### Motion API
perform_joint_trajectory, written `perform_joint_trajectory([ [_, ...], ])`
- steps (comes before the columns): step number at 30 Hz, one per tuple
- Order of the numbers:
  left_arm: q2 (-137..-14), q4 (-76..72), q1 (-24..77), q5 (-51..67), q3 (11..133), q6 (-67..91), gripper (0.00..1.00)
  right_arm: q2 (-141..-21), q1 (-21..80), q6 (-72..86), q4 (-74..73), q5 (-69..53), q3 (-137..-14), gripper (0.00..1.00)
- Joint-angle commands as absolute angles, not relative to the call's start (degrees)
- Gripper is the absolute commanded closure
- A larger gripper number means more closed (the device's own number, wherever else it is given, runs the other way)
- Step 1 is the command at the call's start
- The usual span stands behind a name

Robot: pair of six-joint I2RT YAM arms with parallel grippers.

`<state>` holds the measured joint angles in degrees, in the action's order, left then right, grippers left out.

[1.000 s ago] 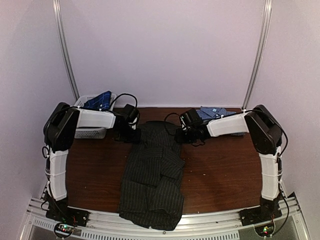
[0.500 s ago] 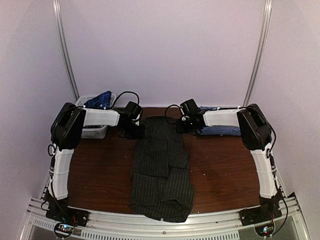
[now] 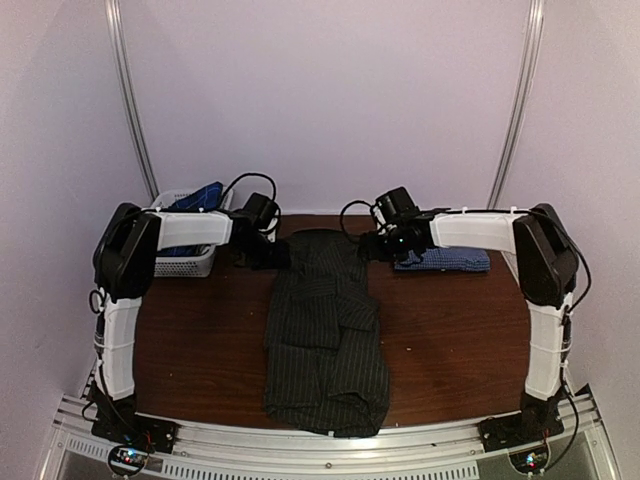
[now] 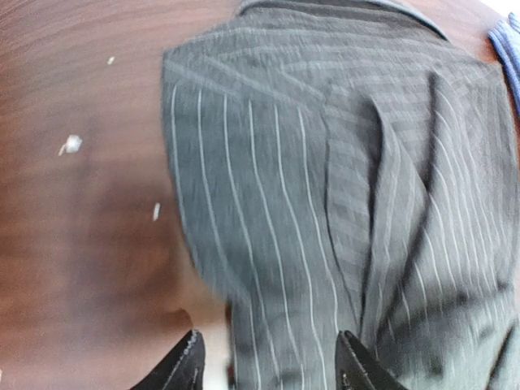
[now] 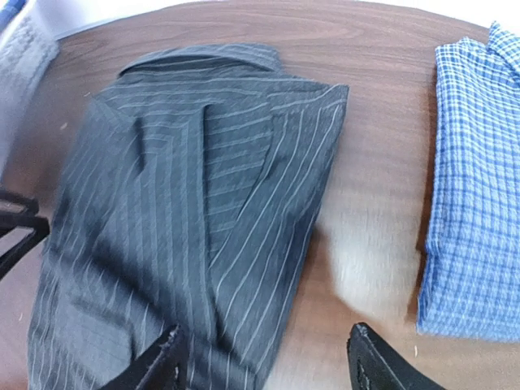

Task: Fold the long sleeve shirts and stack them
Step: Move the crumpled shirt to the center of the board.

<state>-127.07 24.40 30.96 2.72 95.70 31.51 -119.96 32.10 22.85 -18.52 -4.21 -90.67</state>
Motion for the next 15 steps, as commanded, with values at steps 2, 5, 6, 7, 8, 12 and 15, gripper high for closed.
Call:
perform_joint_trajectory([
  [2, -115.62, 21.43, 33.63, 5.16, 85.79, 30.55, 0.43, -107.55, 35.84, 22.97, -13.78, -5.19, -77.37, 0.31],
  [5, -111.44, 19.41, 36.41, 6.00, 78.87, 31.95, 0.42, -101.56, 37.71, 24.26, -11.43, -5.10, -69.82, 0.30],
  [6, -110.47, 18.87, 37.11, 6.24, 76.92, 32.32, 0.42, -100.10, 38.25, 24.82, -10.44, -5.29, -67.65, 0.29],
  [7, -109.57, 18.14, 37.81, 6.47, 74.57, 32.78, 0.42, -98.99, 38.95, 25.17, -9.71, -5.23, -65.55, 0.29],
  [8, -108.96, 17.63, 38.40, 6.65, 73.17, 33.15, 0.42, -98.07, 39.43, 25.56, -9.33, -4.95, -63.99, 0.29],
  [12, -108.53, 15.34, 40.08, 7.64, 69.21, 34.72, 0.42, -96.04, 41.42, 27.05, -8.20, -3.60, -59.89, 0.29],
  [15, -108.74, 14.17, 40.89, 7.79, 67.35, 35.32, 0.42, -95.78, 42.48, 27.64, -7.87, -2.72, -58.42, 0.29],
])
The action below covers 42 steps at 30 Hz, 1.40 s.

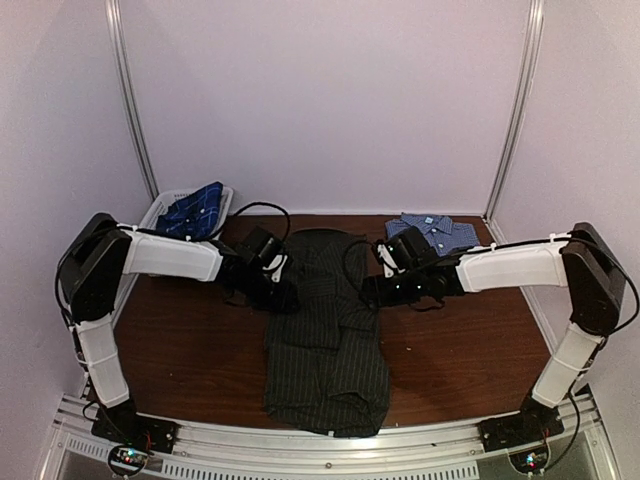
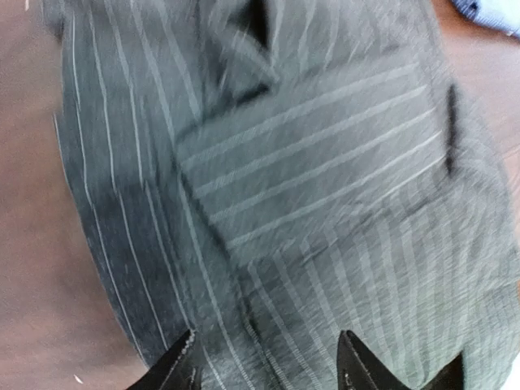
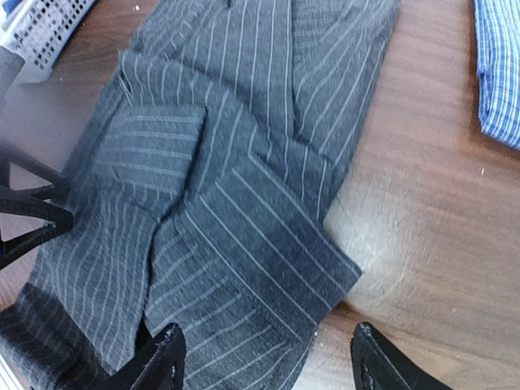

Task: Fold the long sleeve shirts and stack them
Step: Move the crumpled shirt to the center of the board, then pick up the sleeve from the center of the board.

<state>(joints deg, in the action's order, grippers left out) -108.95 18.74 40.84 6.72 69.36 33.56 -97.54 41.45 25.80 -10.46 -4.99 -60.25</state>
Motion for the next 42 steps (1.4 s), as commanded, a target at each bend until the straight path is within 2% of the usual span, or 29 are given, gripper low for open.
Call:
perform_joint_trajectory([
  [1, -108.88, 13.64, 41.01, 8.32, 66.77, 35.51, 0.42, -95.72, 42.82, 27.86, -7.81, -2.54, -57.98, 0.29],
  [10, -110.03, 11.86, 42.88, 10.19, 65.64, 36.59, 0.42, -95.94, 45.31, 29.62, -5.07, -2.65, -54.23, 0.29],
  [13, -110.09, 11.19, 43.02, 11.39, 65.64, 37.06, 0.44, -96.31, 46.22, 30.04, -4.20, -2.73, -53.56, 0.29],
  [17, -110.12, 11.14, 43.18, 11.91, 66.48, 37.26, 0.58, -97.10, 46.90, 30.36, -3.61, -2.36, -53.49, 0.32],
  [19, -110.13, 11.23, 43.23, 12.20, 66.97, 37.27, 0.69, -97.56, 47.06, 30.48, -3.60, -2.31, -53.69, 0.34],
  [23, -110.15, 11.67, 43.24, 12.40, 67.99, 37.25, 0.85, -98.19, 47.28, 30.32, -3.84, -1.81, -54.19, 0.38],
  [28, -109.82, 12.12, 43.24, 12.47, 68.41, 37.13, 0.99, -99.40, 47.45, 30.23, -4.18, -1.80, -54.60, 0.39],
  [33, -108.47, 13.04, 43.24, 10.12, 68.73, 36.65, 1.00, -101.87, 49.00, 29.69, -5.04, -0.34, -56.33, 0.36],
  [36, -106.92, 14.16, 43.20, 6.86, 69.03, 36.84, 1.00, -103.59, 50.06, 29.53, -6.03, 1.75, -58.16, 0.39],
  [42, -103.17, 16.56, 42.70, 0.85, 69.52, 37.00, 1.00, -103.87, 50.19, 29.84, -7.78, 4.45, -60.58, 0.60],
])
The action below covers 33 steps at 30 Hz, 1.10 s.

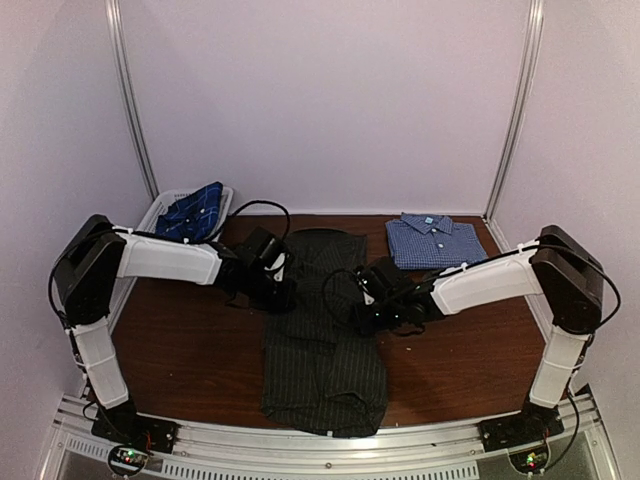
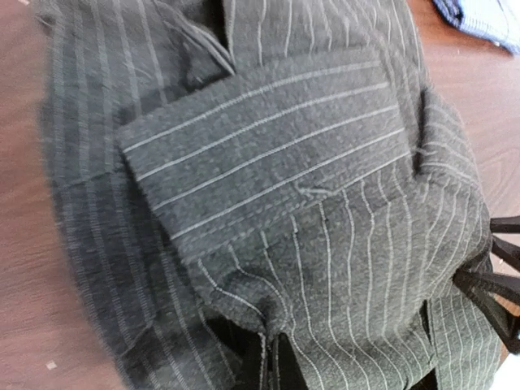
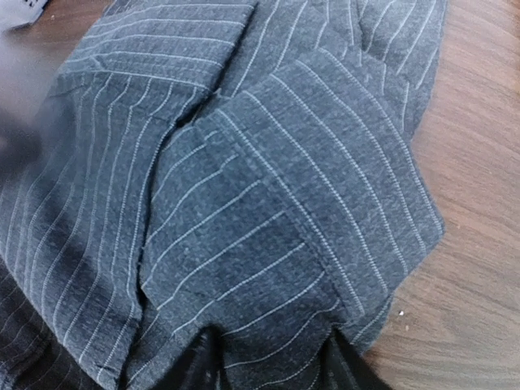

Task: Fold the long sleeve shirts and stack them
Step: Pick up the sleeve from the center of the board.

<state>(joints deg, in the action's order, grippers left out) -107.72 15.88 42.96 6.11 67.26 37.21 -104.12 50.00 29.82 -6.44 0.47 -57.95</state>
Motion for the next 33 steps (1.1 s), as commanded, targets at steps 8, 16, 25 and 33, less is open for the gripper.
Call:
perform_joint_trajectory([
  [8, -100.17, 18.00, 40.95, -1.95, 69.87, 36.39, 1.00, -102.99, 50.14, 30.43, -9.86, 7.46, -62.31, 0.91],
  [16, -97.56, 19.36, 38.45, -3.06, 70.46, 35.31, 1.00, -100.18, 49.63, 31.17, -11.38, 9.61, -61.44, 0.98],
  [25, -95.08, 24.50, 32.74, -5.23, 76.18, 32.73, 1.00, -94.87, 45.14, 28.87, -15.73, 11.42, -64.78, 0.98],
  [33, -93.04, 25.44, 27.09, -7.56, 80.74, 30.32, 1.00, -91.05, 36.83, 27.39, -17.13, 12.51, -68.38, 1.00],
])
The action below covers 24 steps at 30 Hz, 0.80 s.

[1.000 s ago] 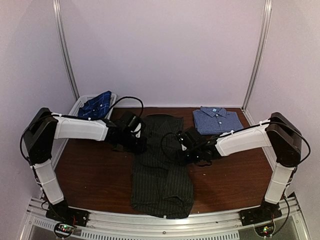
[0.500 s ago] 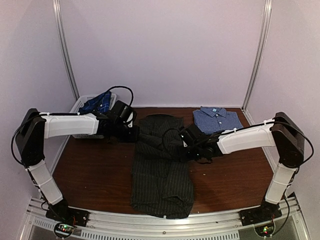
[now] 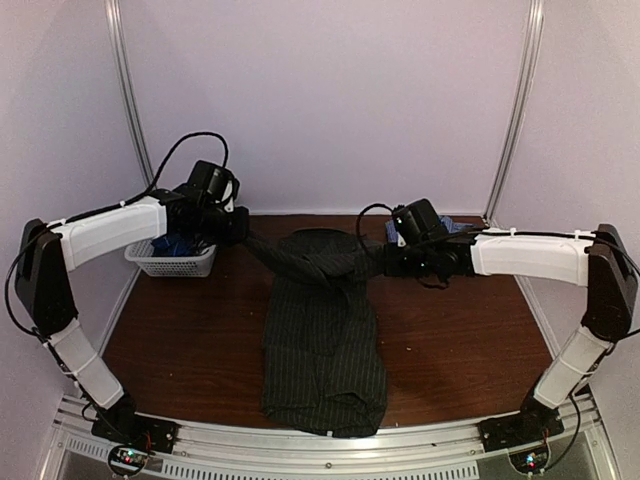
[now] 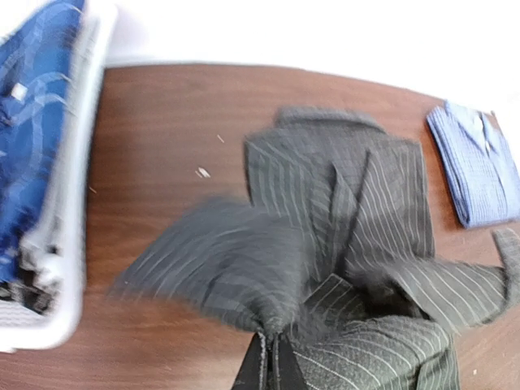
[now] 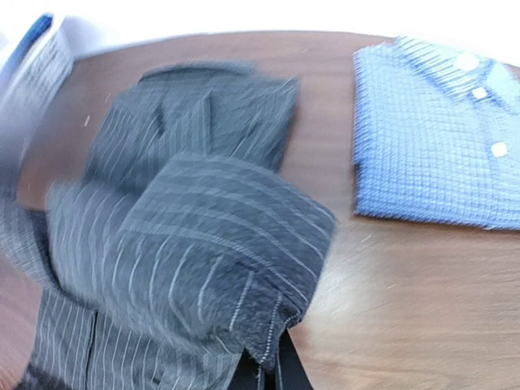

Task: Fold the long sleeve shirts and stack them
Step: Pick up the sleeve from the center of the board.

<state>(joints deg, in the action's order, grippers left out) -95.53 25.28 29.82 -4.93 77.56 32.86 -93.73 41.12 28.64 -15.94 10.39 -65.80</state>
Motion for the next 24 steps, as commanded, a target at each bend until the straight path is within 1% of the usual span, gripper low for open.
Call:
perform_joint_trajectory([
  [1, -92.92, 25.14, 26.01, -7.73, 81.40, 29.72, 1.00, -90.91, 35.31, 26.96, -16.84, 12.08, -69.09, 1.00],
  [7, -94.48, 21.60, 20.54, -7.81, 86.76, 24.85, 1.00, -93.13, 25.84, 25.62, -14.60, 9.47, -75.02, 1.00],
  [13, -97.85, 19.52, 13.21, -3.72, 93.06, 24.93, 1.00, -97.32, 19.15, 26.71, -13.97, 8.84, -81.14, 1.00],
  [15, -97.95, 18.19, 11.99, -4.63, 93.12, 24.20, 1.00, -98.12, 17.27, 27.04, -14.24, 9.45, -82.64, 1.00],
  [17, -98.85, 17.63, 10.72, -3.08, 93.55, 25.24, 1.00, -98.62, 15.52, 27.28, -14.72, 9.56, -84.04, 1.00],
  [20, -99.52, 15.69, 9.62, -4.96, 94.12, 25.47, 1.00, -98.75, 13.02, 27.64, -13.89, 9.32, -84.19, 1.00],
  [24, -102.37, 17.84, 7.66, -6.23, 100.05, 28.91, 1.00, -98.87, 8.60, 28.43, -16.80, 8.28, -87.50, 1.00],
])
